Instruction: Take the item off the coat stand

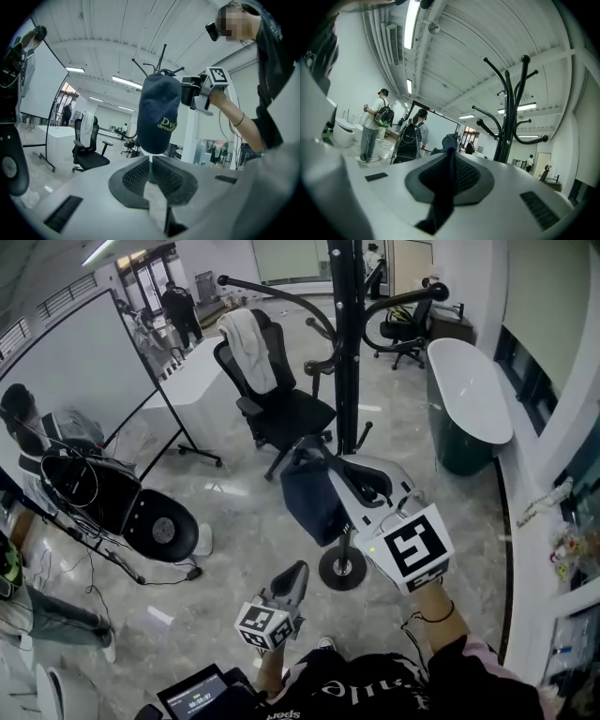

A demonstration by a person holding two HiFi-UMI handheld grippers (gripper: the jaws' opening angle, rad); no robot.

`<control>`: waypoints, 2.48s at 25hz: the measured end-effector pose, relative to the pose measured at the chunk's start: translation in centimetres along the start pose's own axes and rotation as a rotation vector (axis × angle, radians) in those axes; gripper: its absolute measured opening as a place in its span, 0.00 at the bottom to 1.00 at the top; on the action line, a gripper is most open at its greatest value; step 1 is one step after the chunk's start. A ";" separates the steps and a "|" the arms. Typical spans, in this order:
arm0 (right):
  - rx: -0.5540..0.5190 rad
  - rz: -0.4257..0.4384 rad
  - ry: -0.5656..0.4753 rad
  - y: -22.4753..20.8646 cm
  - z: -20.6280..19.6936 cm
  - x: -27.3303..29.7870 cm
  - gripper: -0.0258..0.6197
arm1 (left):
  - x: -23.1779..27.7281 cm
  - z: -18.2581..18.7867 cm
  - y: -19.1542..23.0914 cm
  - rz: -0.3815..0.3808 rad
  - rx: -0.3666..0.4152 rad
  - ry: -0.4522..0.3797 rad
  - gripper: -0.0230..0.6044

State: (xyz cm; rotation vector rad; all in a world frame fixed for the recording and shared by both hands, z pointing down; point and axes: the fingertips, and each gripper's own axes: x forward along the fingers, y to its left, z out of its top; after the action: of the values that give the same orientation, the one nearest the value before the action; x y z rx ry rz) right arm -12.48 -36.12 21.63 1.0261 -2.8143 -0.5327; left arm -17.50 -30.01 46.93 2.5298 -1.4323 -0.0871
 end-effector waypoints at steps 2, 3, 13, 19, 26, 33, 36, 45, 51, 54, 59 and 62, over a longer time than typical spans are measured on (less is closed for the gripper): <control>0.032 0.014 0.025 0.7 -1.8 -1.5 0.10 | -0.4 -0.1 -1.1 0.016 -0.003 -0.003 0.05; 0.052 0.015 0.033 1.0 -2.8 -2.5 0.10 | -0.5 -0.2 -1.7 0.023 -0.005 -0.006 0.05; 0.193 0.054 0.133 5.3 -12.2 -16.3 0.10 | -1.7 -3.3 -11.8 0.057 -0.025 -0.011 0.05; 0.216 0.114 0.147 7.6 -15.5 -24.1 0.10 | -2.7 -7.5 -19.1 0.068 -0.029 0.022 0.05; 0.288 0.104 0.152 8.2 -18.2 -30.5 0.10 | -3.9 -9.4 -25.0 0.070 -0.019 0.047 0.05; 0.342 0.028 0.209 9.0 -20.5 -34.9 0.10 | -5.1 -9.6 -29.3 -0.001 0.012 0.070 0.05; 0.350 0.001 0.237 10.6 -20.7 -36.7 0.10 | -6.8 -10.4 -30.2 -0.034 0.004 0.075 0.05; 0.443 -0.041 0.257 19.7 -19.3 -39.5 0.10 | -17.3 -11.4 -30.6 -0.045 0.062 0.062 0.05; 0.496 -0.065 0.259 27.6 -17.2 -41.4 0.10 | -25.4 -11.8 -30.9 -0.061 0.038 0.078 0.05; 0.488 -0.073 0.270 29.9 -16.8 -42.6 0.10 | -27.7 -12.8 -31.2 -0.071 0.026 0.079 0.05; 0.480 -0.082 0.290 31.4 -16.2 -43.4 0.10 | -29.2 -12.8 -31.0 -0.079 -0.027 0.057 0.05; 0.485 -0.079 0.296 31.5 -16.5 -44.0 0.10 | -29.2 -12.8 -31.3 -0.083 -0.052 0.038 0.05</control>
State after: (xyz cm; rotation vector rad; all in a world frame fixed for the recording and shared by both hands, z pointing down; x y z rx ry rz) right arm 5.70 9.70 49.42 1.1754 -2.6907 0.2983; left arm -4.32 12.61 50.34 2.5344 -1.2949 -0.0889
